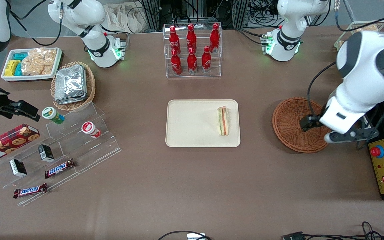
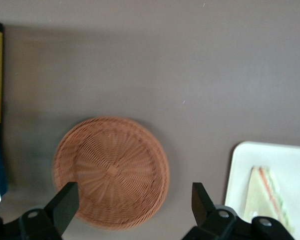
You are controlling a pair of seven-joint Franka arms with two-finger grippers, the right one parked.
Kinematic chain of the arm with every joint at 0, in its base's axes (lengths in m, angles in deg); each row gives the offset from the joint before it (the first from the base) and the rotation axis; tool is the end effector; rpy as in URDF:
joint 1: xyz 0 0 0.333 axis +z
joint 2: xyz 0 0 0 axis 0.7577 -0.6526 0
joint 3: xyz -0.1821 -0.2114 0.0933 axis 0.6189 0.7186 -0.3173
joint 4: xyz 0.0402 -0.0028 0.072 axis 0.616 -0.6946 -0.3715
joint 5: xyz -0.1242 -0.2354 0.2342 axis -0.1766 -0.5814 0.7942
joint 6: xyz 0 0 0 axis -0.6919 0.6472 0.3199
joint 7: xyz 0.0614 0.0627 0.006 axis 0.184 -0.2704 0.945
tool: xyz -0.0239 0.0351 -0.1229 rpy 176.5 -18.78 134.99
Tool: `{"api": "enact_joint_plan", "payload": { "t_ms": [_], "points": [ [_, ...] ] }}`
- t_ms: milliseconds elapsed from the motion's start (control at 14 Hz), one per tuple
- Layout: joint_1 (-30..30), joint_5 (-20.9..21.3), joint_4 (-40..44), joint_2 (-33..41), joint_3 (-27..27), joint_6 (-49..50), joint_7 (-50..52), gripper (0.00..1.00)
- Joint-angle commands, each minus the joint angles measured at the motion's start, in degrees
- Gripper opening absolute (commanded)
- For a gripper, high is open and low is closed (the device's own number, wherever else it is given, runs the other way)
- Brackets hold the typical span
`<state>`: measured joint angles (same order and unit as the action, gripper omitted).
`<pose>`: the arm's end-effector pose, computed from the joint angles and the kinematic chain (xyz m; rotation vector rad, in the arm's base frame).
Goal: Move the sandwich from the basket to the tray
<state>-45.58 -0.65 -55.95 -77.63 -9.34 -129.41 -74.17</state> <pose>0.5483 -0.0814 0.5036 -3.0759 -0.0823 -0.0147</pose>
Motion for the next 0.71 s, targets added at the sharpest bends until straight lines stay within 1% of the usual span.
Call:
{"api": "enact_joint_plan", "payload": {
  "t_ms": [0,71,214,429,643],
  "points": [
    [-1.92,-1.93,-2.79,6.73,-4.05,4.4,-6.69,1.0],
    [-1.92,-2.28,-3.13,8.05,-4.66,5.46,-8.8,1.0],
    [-2.01,-6.13,-3.49,10.34,-6.51,7.57,-10.66,1.0],
    [-1.92,-6.41,-3.05,13.24,-6.6,11.18,-12.33,1.0],
    [-1.92,-6.41,-2.79,13.69,-6.6,12.59,-12.6,1.0]
  ]
}}
